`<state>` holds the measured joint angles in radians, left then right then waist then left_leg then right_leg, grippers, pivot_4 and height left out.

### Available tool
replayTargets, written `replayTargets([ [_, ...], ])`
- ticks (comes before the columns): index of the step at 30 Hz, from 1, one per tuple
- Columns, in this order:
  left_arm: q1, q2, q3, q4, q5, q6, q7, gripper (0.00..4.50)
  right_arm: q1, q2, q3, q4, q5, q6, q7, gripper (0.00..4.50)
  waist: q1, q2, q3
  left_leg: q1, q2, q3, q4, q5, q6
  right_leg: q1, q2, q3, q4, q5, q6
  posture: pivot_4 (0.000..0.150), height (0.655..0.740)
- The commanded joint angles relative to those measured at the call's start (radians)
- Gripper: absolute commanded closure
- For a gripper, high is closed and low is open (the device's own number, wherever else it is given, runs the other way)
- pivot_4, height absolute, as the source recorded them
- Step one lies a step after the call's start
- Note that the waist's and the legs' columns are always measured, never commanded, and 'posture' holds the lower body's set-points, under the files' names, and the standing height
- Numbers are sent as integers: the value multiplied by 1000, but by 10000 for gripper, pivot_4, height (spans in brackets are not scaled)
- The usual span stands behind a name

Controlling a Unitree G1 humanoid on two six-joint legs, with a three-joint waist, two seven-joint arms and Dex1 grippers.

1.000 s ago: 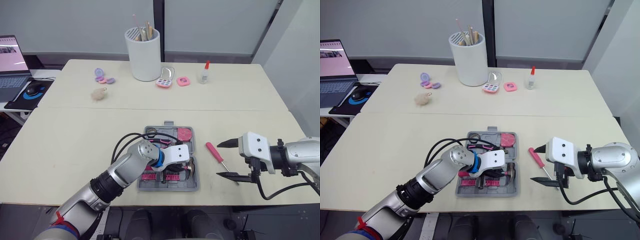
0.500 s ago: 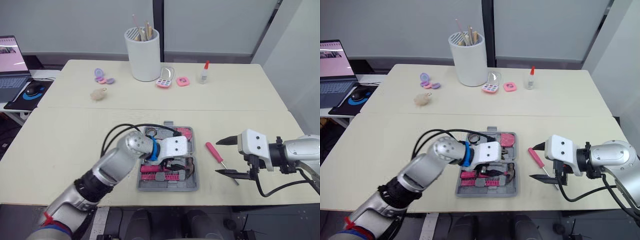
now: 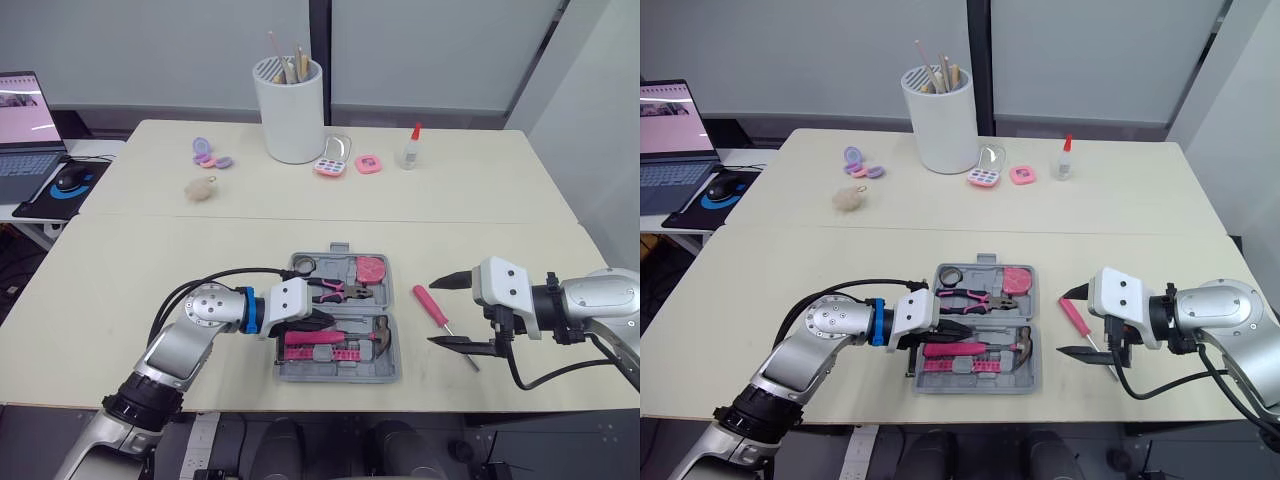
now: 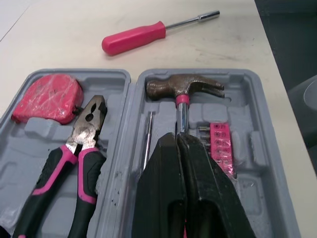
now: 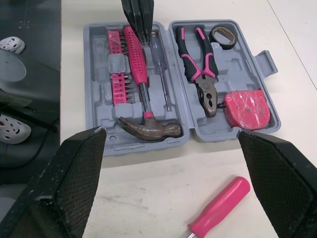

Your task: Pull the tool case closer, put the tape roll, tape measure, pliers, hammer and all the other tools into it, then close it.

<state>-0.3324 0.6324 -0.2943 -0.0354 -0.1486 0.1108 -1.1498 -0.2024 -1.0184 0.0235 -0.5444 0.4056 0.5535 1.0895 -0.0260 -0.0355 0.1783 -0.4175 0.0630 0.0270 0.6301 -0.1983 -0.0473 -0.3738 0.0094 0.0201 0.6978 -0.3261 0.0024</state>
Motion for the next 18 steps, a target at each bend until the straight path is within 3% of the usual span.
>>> replayTargets([
  [1, 6, -15, -13, 33, 28, -61, 7, 44742, -20, -16, -25, -12, 1, -10, 6, 0, 0, 0, 0, 0, 0, 0, 0, 0, 0, 0, 0, 0, 0, 0, 0, 1500, 7400],
  [18, 17, -61, -99, 240, 191, -172, 36, 44742, -22, -22, -32, -2, -3, -9, 0, 0, -1, 3, -2, 1, 0, 0, 0, 0, 0, 1, 1, 0, 0, 0, 0, 1500, 7400],
])
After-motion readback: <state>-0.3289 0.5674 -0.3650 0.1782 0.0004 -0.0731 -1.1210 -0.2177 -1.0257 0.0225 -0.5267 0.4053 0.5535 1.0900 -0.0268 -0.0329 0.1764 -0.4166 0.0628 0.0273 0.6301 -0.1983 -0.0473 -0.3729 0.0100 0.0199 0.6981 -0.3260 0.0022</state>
